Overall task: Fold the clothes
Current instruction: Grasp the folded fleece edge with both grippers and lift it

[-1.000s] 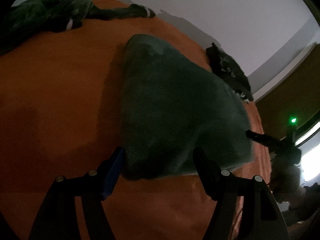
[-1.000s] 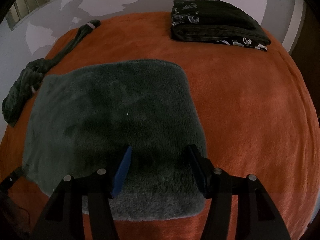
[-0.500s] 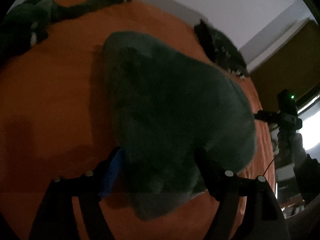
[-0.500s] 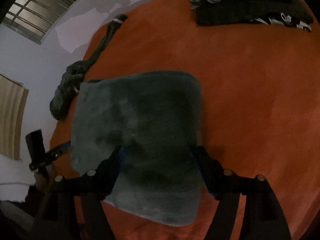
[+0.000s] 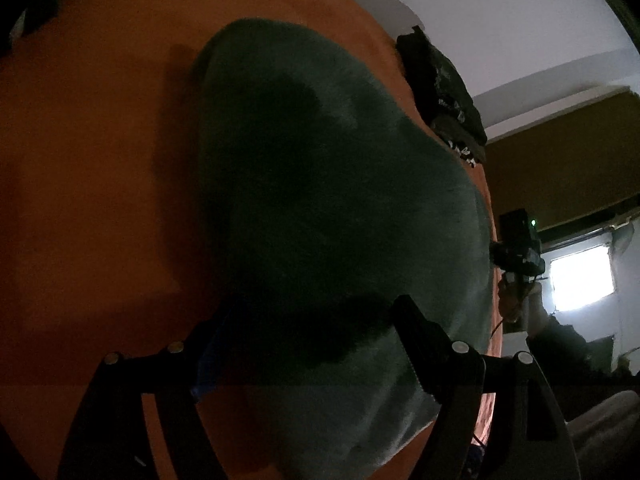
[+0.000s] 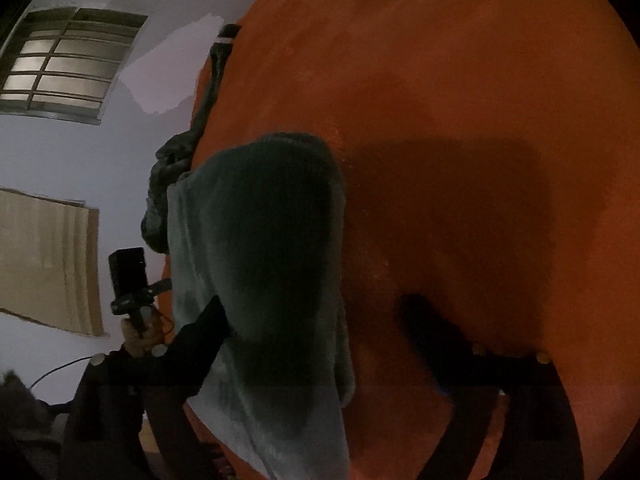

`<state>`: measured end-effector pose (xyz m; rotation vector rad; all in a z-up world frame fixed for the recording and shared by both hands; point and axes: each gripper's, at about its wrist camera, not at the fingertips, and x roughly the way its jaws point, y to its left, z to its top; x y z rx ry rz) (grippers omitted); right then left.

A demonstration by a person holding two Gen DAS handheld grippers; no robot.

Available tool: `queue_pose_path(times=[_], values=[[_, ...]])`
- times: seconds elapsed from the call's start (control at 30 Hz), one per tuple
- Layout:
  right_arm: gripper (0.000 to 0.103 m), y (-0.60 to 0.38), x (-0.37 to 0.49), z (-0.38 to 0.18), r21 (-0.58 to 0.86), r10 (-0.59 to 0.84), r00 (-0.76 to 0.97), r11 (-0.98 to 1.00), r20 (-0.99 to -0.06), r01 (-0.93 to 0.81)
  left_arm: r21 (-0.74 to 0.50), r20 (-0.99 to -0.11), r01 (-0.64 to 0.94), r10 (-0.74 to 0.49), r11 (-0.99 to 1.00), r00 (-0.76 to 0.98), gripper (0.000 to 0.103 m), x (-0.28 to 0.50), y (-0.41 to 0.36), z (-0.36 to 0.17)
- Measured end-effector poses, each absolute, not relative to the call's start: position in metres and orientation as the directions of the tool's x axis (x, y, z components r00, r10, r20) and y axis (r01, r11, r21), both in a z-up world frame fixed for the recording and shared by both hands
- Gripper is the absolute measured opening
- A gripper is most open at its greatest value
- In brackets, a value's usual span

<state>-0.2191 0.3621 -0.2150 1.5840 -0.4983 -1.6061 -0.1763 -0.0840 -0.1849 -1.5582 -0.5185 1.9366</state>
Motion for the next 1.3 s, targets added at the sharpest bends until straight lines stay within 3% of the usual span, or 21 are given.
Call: queue_pose_path(times=[0.1, 0.3, 0.47, 0.63, 0.87, 0.93, 1.07, 1.13, 1.3], values=[[0.097, 0.357, -0.221, -0.216, 0.754, -0.756, 0.133, -0.587, -0.64, 0.293, -0.623, -0.749, -0.192, 0.649, -0.758, -0.133, 0.078, -0.178, -0.09, -0.188], [0.097, 0.366, -0.219, -0.214, 0.777, -0.777, 0.146, -0.558, -0.613, 0.29, -0.639, -0.741, -0.181, 0.661, -0.748, -0.114, 0.078, -0.182, -0.094, -0.192], [0.097, 0.349, -0.216, -0.21, 0.859, -0.845, 0.191, -0.452, -0.499, 0.243, -0.665, -0.722, -0.161, 0.683, -0.729, -0.109, 0.078, -0.19, -0.096, -0.198], [0.097, 0.322, -0.21, -0.212, 0.779, -0.759, 0.22, -0.531, -0.613, 0.334, -0.688, -0.705, -0.144, 0.702, -0.712, -0.099, 0.078, -0.193, -0.093, -0.203], [0.099, 0.314, -0.217, -0.218, 0.841, -0.816, 0.22, -0.485, -0.534, 0.242, -0.699, -0.699, -0.129, 0.71, -0.703, -0.087, 0.078, -0.19, -0.101, -0.205], [0.099, 0.306, -0.213, -0.217, 0.829, -0.808, 0.215, -0.49, -0.548, 0.269, -0.684, -0.705, -0.137, 0.697, -0.717, -0.127, 0.078, -0.184, -0.117, -0.198], [0.083, 0.312, -0.205, -0.211, 0.776, -0.763, 0.217, -0.517, -0.609, 0.361, -0.674, -0.714, -0.135, 0.688, -0.726, -0.132, 0.078, -0.18, -0.131, -0.196], [0.083, 0.317, -0.207, -0.214, 0.777, -0.757, 0.226, -0.529, -0.613, 0.341, -0.691, -0.703, -0.123, 0.702, -0.712, -0.114, 0.078, -0.178, -0.132, -0.201], [0.101, 0.305, -0.208, -0.219, 0.809, -0.772, 0.25, -0.528, -0.584, 0.258, -0.751, -0.646, -0.101, 0.757, -0.653, -0.096, 0.079, -0.175, -0.125, -0.214]])
